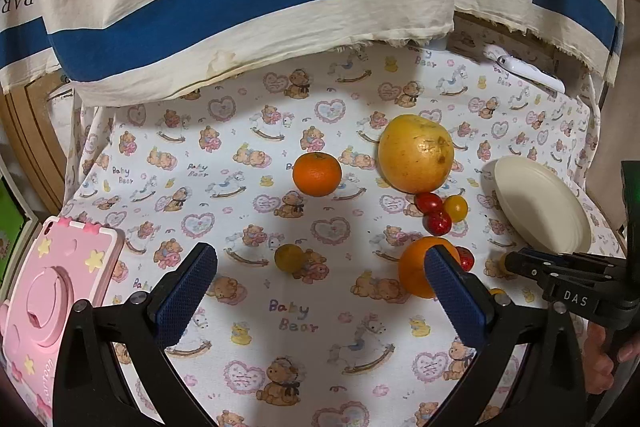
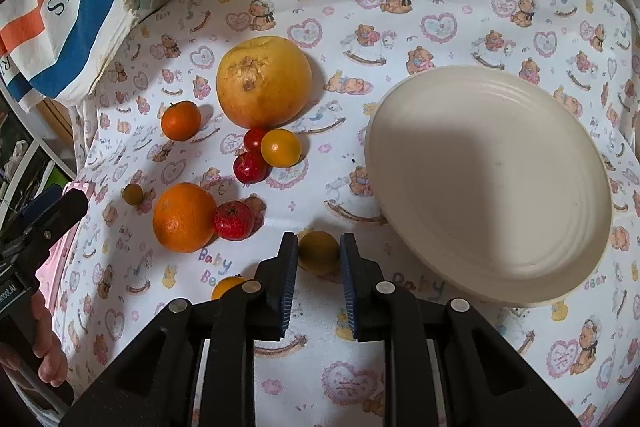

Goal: Organize fruits
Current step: 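Reach the right gripper to the small brownish-yellow fruit and close on it, then lift the small fruit with the right gripper while the left gripper reaches the navel orange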

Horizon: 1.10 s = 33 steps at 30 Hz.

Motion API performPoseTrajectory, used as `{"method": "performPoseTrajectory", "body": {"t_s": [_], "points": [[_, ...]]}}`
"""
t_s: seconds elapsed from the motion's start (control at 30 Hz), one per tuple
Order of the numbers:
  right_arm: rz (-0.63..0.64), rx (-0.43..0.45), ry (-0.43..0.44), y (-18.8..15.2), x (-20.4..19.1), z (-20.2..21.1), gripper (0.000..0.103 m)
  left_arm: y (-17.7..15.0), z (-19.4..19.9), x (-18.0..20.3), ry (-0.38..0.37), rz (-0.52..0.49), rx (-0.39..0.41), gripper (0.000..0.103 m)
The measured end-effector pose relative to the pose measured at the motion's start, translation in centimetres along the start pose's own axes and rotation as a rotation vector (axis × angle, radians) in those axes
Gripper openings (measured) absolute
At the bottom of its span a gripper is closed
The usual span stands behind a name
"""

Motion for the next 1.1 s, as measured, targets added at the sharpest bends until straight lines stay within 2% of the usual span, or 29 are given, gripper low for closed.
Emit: {"method": "performPoseTrajectory", "body": {"t_s": [0.33,0.83,1.0,1.1], "points": [[0.084,0.05,-0.075,0.1,-0.9,0.0,0.021,0.1,0.2,0.1,-0.001,-0.005,0.004,0.103],[0.105,0.058,-0.079,0.2,-1.2,-0.2,0.021,0.0,0.5,0.6,0.004,-0.019,0.011,0.103],[0.1,0.003,-0.029,-0.4,-1.6,-1.2,0.022,0.0,0.5,0.5,0.004,-0.019,0.011,0.103],[0.103,0.011,-0.05,-0.5,-1.7,-1.4,0.023,0.0,0.5,0.5,0.005,-0.02,0.011,0.103]]}}
Point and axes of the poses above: each gripper's, at about its wrist camera, not at the fingertips, and z roughly against the way its jaws point, x to its right, y to its top, the point moved 10 cm from there along -z, roughly the way its jaws point, and after that the axes turned 5 degrees about -x, right-handed, at the moved point
